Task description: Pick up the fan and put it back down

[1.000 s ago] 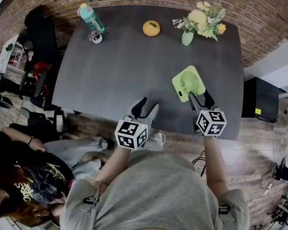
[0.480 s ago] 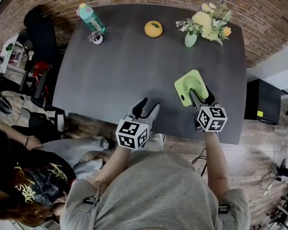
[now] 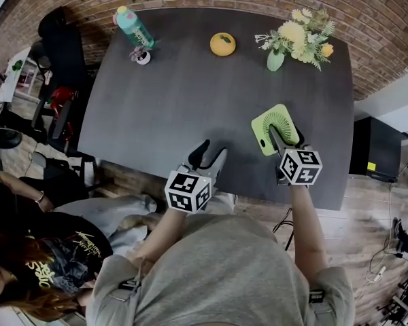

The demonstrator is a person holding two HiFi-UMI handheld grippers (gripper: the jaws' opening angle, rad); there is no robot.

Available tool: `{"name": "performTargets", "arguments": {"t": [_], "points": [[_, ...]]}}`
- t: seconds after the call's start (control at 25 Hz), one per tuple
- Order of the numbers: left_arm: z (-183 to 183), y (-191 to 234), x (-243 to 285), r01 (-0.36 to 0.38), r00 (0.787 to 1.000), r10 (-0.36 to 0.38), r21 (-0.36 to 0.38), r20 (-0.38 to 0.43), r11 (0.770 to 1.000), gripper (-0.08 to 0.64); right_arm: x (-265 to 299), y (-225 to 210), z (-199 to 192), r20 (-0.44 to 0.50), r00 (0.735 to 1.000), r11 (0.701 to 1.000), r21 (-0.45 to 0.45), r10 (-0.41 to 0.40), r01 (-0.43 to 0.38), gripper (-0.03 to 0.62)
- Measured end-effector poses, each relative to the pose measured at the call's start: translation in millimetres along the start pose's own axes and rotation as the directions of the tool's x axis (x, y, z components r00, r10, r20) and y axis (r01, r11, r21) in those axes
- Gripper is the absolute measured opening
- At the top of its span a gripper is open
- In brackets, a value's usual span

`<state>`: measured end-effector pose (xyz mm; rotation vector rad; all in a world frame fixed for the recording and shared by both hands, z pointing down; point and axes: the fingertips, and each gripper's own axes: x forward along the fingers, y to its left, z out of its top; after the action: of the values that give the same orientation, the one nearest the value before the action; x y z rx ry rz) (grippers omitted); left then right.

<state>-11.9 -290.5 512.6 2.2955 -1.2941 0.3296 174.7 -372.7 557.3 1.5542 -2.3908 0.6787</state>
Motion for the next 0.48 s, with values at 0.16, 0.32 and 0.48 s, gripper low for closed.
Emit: {"name": "performTargets", "arguments": {"t": [0.16,0.32,0.48], "points": [[1.5,0.6,0.1,-0.004,1.0,0.004,0.002,0.001,1.0,0.202,3.3,-0.3,0.1,-0.001,1.0,1.0,-0.001,0.003,-0.003,0.29],[1.2,0.4,0.6,-0.005,1.0,0.005,0.001,0.0,1.0,0.202,4.4,-1.1,0.3,-0.004,1.0,1.0,-0.008,0.007,-0.007,0.287],[1.3,-0.8,0.3,-0.003,1.0,0.003,0.0,-0.001,1.0,0.201,3.7,-5.5,-0.3,-0.009,1.0,1.0,-0.013,-0.009,0.009,0.222]]}}
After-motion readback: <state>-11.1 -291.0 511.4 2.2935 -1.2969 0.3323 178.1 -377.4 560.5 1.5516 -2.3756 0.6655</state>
